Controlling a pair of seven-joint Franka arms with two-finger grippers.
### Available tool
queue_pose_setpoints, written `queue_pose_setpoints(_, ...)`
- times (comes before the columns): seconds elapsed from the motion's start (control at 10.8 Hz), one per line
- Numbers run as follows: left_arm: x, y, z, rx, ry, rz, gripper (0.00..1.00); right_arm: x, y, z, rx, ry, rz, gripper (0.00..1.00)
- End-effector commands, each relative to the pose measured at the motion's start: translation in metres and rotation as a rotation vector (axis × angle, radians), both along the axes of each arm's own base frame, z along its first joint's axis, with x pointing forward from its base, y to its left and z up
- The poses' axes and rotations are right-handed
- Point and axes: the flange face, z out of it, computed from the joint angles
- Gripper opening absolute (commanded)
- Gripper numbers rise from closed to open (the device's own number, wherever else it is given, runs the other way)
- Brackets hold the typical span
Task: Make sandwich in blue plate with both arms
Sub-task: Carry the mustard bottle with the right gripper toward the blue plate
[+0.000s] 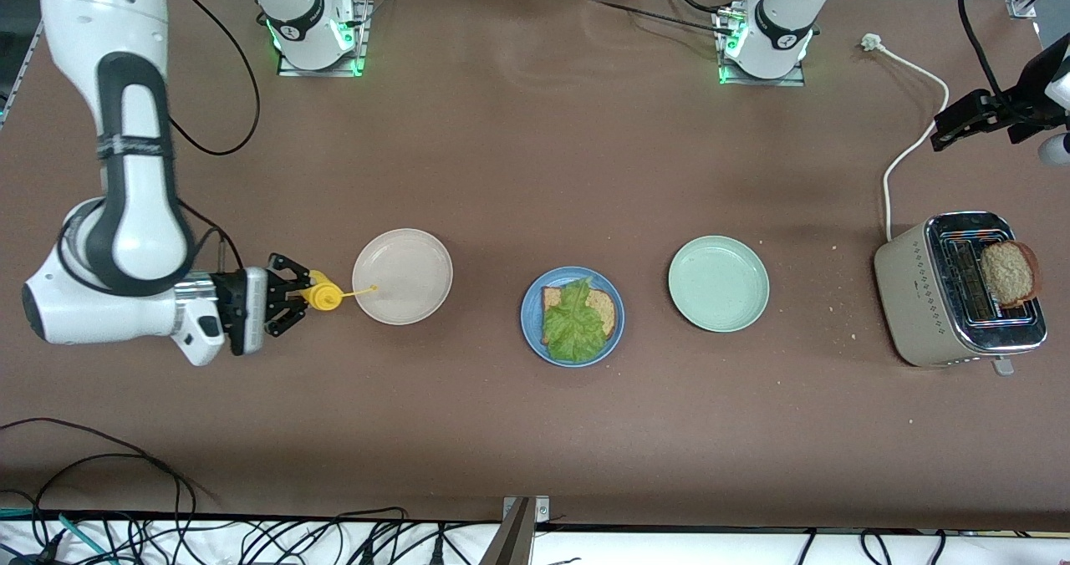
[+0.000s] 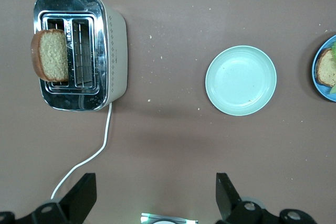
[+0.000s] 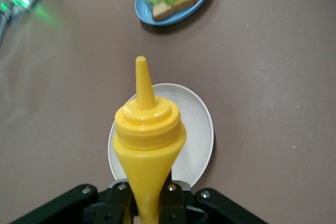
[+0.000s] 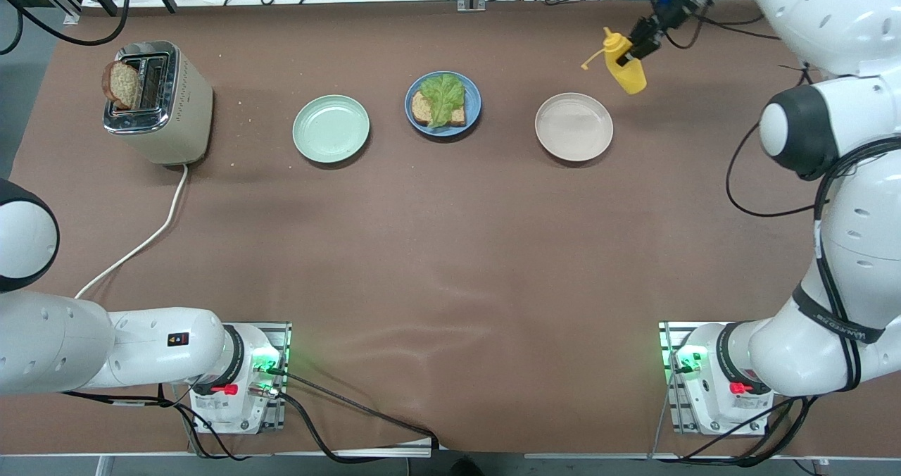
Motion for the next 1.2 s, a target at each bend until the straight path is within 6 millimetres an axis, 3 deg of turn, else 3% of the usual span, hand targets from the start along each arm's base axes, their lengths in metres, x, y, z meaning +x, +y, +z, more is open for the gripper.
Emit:
queue_pose_setpoints(0.0, -0.001, -0.001, 0.006, 0.015, 0.006, -0.010, 1.00, 0.001, 0.100, 0.020, -0.250, -0.063, 0.028, 0.13)
queue_pose_setpoints(0.37, -0.002, -0.001, 0.005, 0.013, 0.012, -0.010, 1.00, -0.022, 0.199, 0.032, -0.540, -0.203, 0.042, 0.13)
queue_pose_setpoints(0.65, -0.002, 0.000, 0.005, 0.013, 0.012, -0.009, 1.00, -0.056, 0.272, 0.041, -0.756, -0.323, 0.031, 0.13)
queue_pose_setpoints(0.92, -0.002, 0.000, 0.005, 0.013, 0.012, -0.010, 1.00, -0.101, 0.344, 0.030, -0.955, -0.485, 0.049, 0.14)
queue_pose_setpoints(1.11, -0.002, 0.003, 0.005, 0.012, 0.012, -0.006, 1.00, -0.132, 0.384, 0.005, -1.050, -0.574, 0.072, 0.15)
